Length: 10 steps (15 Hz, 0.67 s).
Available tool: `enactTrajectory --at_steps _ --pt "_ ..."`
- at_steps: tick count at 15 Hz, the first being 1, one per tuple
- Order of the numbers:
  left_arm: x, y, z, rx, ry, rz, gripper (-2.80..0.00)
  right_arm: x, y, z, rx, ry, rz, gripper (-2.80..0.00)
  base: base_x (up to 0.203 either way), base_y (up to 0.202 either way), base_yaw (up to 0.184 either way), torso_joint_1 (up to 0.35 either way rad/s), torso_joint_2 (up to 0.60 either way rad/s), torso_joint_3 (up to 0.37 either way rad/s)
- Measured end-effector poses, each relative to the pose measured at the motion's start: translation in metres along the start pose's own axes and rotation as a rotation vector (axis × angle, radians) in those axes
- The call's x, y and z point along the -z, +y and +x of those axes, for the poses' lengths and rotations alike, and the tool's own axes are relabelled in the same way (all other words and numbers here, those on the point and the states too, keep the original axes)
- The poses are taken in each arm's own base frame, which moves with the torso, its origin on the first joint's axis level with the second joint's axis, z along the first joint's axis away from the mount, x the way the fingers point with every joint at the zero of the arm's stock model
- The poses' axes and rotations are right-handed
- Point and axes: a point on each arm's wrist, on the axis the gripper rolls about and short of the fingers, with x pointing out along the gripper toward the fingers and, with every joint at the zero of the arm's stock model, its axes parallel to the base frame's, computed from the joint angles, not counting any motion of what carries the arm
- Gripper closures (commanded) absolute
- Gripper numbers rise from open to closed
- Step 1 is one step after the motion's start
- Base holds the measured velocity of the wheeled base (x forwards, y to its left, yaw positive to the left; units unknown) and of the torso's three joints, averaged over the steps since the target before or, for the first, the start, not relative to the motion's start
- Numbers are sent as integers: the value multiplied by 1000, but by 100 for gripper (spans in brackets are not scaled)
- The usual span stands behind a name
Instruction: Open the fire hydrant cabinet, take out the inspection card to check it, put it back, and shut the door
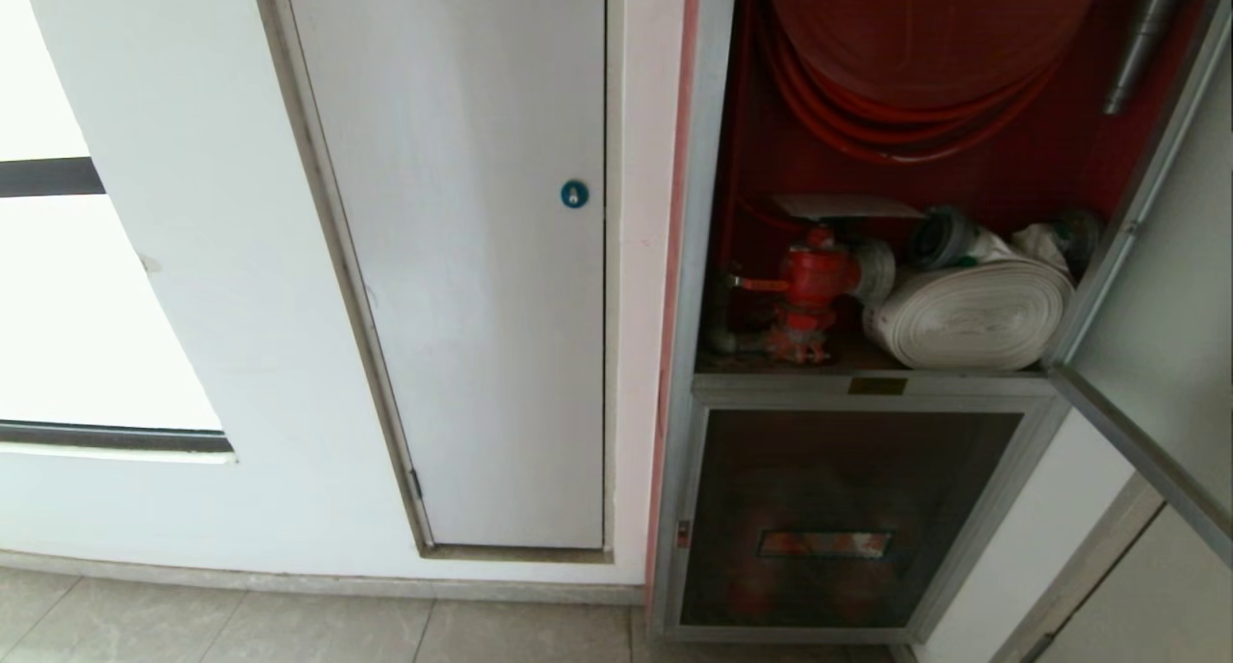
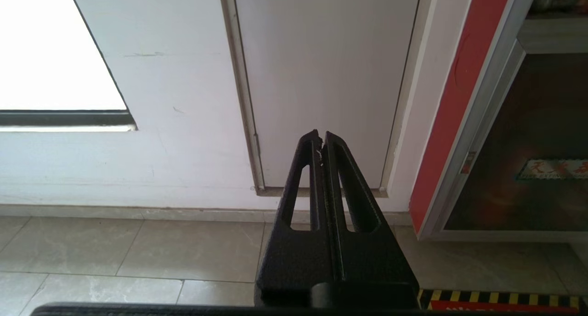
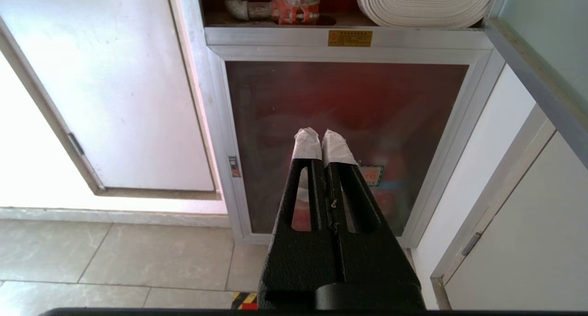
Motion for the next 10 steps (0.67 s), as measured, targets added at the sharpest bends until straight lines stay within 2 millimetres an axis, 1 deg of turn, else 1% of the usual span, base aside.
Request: enactTrajectory --at_steps 10 --pt "0 0 0 0 0 0 0 0 0 0 0 0 0 0 0 0 0 0 0 0"
